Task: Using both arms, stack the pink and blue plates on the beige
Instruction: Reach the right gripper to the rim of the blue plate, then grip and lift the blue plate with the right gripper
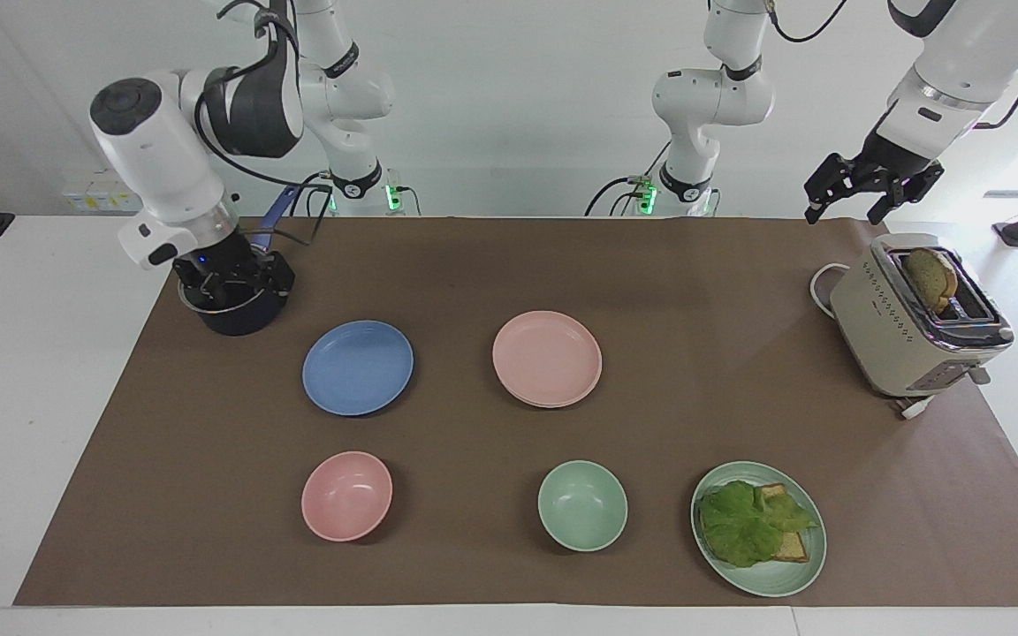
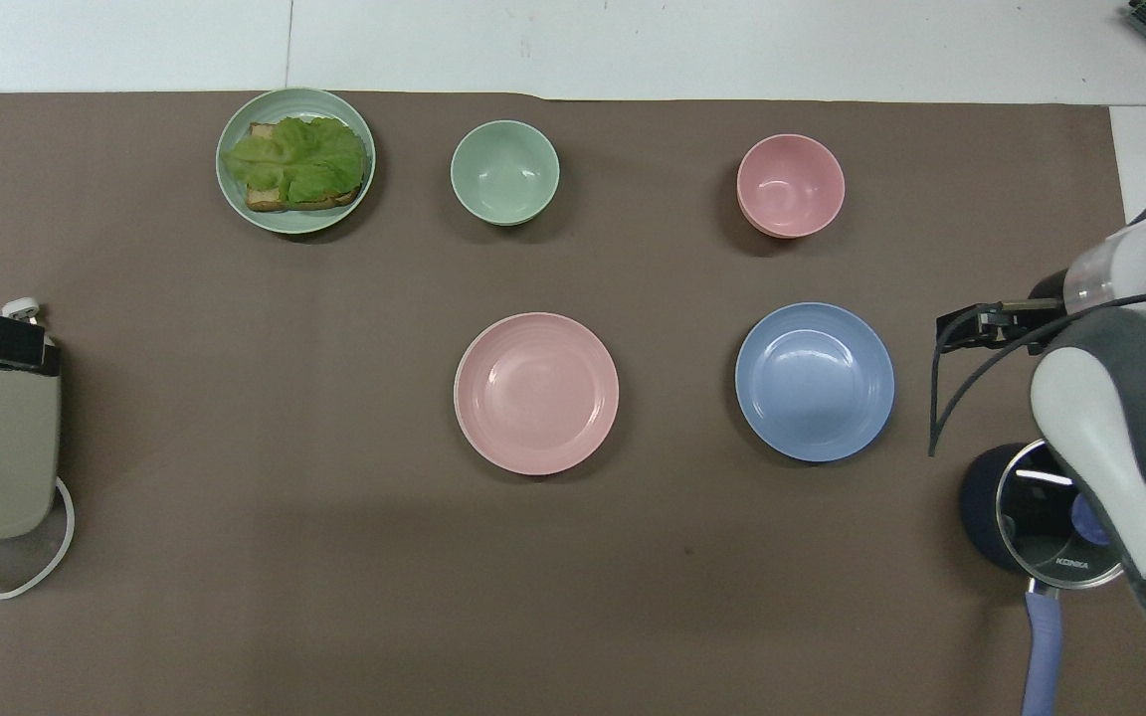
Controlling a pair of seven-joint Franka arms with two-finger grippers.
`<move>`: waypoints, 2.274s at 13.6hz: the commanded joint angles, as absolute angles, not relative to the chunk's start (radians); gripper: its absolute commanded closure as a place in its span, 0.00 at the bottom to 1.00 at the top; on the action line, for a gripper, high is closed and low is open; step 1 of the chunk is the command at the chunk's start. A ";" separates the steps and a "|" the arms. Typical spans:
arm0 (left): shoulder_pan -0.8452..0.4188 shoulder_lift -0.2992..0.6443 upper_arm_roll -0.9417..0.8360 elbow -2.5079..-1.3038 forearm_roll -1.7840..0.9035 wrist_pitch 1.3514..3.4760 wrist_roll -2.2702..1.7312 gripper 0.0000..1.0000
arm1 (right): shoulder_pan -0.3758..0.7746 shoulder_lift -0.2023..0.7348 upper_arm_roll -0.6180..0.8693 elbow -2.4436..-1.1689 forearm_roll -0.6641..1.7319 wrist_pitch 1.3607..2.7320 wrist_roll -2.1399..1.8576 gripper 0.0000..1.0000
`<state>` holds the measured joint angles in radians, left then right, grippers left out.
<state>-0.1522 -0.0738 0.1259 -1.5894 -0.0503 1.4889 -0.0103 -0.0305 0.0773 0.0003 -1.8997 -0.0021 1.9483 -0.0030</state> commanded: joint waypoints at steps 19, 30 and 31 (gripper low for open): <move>-0.144 -0.083 0.117 -1.589 -0.028 1.476 0.000 0.00 | -0.055 0.213 0.002 -2.140 0.147 2.298 -0.218 1.00; -0.143 -0.081 0.117 -1.589 -0.028 1.476 0.000 0.00 | -0.086 0.063 -0.008 -1.933 0.147 1.986 -0.238 1.00; -0.143 -0.083 0.117 -1.589 -0.028 1.476 0.000 0.00 | -0.087 0.058 -0.008 -1.886 0.149 1.923 -0.232 1.00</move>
<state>-0.1522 -0.0738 0.1258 -1.5894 -0.0503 1.4889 -0.0103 -0.0700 0.0651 -0.0119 -1.9679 0.1275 2.0265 -0.2032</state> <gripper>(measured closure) 0.000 0.956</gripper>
